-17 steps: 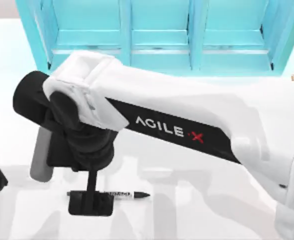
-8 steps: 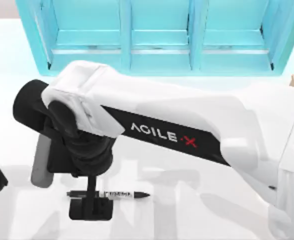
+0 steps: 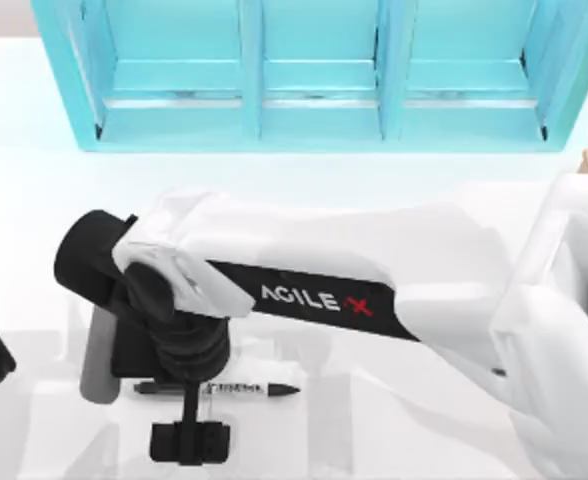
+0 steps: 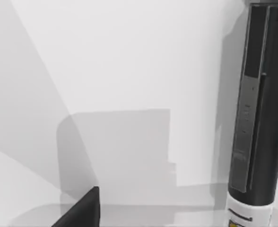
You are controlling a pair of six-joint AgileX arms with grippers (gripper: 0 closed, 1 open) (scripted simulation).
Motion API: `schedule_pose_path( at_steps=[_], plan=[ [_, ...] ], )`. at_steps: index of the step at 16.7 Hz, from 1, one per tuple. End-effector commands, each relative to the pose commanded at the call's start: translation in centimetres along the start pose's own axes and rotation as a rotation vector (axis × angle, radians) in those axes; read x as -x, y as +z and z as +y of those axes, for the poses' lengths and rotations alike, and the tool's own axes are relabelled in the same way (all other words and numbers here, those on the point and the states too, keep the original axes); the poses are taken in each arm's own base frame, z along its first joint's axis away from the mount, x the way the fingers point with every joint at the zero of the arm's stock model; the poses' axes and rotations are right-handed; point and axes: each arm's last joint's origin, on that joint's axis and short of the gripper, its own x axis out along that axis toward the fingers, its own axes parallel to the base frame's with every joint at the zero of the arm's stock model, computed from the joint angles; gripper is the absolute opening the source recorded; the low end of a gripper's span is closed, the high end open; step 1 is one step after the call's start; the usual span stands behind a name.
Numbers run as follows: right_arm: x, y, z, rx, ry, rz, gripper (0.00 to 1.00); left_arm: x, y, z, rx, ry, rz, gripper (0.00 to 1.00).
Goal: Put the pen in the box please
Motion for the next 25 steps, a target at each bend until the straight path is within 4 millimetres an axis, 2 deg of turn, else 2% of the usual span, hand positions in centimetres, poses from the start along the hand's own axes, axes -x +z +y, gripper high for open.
schedule_pose_path(
  at_steps=[4,17,25],
  plan=[
    [-0.25,-0.04,0.02,0.000,0.000,0.001,1.00,0.00,0.00,0.00,0.000,0.000,0.000,1.00],
    [-0.25,-0.04,0.02,0.000,0.000,0.001,0.02,0.00,0.00,0.00,0.000,0.000,0.000,1.00],
    [-0.25,-0.04,0.02,0.000,0.000,0.001,0.00,0.00,0.00,0.00,0.000,0.000,0.000,1.00]
  ],
)
